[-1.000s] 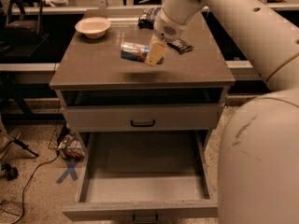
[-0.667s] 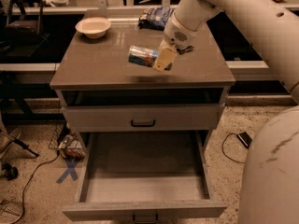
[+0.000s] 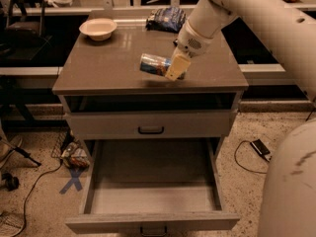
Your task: Place redbull can into middle drawer
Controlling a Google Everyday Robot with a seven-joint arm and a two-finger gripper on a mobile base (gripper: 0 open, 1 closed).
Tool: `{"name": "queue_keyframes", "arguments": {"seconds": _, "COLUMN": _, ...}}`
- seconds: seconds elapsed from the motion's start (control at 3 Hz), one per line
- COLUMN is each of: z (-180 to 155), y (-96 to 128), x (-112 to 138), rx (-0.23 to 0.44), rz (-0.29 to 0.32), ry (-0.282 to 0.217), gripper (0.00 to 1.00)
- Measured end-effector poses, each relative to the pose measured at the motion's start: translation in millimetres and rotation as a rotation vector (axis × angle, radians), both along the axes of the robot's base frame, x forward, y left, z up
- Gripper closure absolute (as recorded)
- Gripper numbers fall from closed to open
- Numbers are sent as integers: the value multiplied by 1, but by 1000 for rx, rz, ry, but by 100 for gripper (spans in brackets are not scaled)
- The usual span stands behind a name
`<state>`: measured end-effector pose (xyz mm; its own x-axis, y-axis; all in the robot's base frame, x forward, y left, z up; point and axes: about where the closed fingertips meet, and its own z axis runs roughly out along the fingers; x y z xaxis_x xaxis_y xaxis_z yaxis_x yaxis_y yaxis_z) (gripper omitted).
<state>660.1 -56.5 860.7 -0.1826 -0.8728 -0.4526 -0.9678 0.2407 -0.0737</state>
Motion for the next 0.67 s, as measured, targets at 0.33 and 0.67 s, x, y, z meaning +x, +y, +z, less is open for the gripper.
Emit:
{"name": "queue_keyframes", "arguments": {"seconds": 0.33, "z": 2, "y": -11, "x": -24, "rx": 56, "rz": -64, "ry": 20, "gripper": 100}}
{"name": "queue_keyframes", "arguments": {"seconds": 0.67, "z": -10, "y": -57, "x": -70, "rx": 84, "rz": -193, "ry": 55, "gripper": 100}}
